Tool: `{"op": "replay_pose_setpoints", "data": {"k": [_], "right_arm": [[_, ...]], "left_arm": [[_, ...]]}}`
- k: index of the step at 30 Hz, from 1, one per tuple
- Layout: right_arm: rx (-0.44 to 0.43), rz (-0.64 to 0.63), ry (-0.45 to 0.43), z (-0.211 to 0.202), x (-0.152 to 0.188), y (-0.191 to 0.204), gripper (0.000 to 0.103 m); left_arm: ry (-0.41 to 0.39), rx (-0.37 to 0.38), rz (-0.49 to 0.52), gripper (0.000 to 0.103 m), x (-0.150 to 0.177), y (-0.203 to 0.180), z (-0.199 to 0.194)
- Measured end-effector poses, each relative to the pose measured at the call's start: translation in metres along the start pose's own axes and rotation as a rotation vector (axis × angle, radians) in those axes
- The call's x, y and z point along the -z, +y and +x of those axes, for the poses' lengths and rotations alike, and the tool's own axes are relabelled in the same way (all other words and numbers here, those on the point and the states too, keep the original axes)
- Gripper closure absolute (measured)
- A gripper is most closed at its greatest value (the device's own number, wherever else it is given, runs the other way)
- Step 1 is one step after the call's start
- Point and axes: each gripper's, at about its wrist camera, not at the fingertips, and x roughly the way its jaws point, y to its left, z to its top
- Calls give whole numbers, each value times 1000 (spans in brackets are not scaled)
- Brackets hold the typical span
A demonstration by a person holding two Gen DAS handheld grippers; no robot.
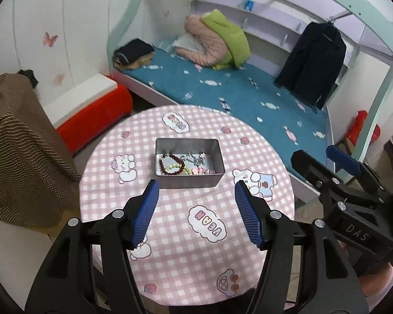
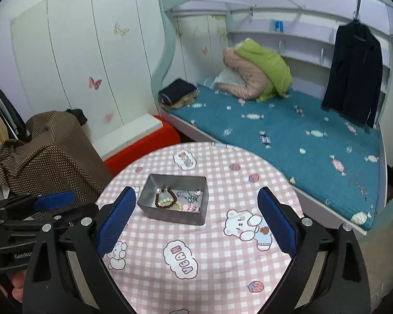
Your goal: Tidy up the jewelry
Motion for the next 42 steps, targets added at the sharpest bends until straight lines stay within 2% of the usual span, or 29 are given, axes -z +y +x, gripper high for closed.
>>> {"op": "replay_pose_setpoints", "data": {"k": [1, 7, 13, 19, 27, 42], "right_arm": [[2, -12, -21, -8, 0, 1, 12], [2, -67, -112, -46, -1, 4, 8], [40, -118, -191, -82, 5, 5, 8], [25, -144, -252, -99, 11, 7, 8], [20, -127, -296, -109, 14, 2, 8], [23, -108, -299, -112, 17, -2, 8]], "left_arm": [[-18, -20, 0, 34, 2, -2, -7], [-135, -88, -19, 28, 12, -16, -49], [-218, -120, -23, 28, 20, -31, -76], [-292, -133, -30, 28, 24, -38, -94], [-316, -144, -11, 28, 27, -44, -100], [-313, -153, 21, 28, 29, -51, -98]]}}
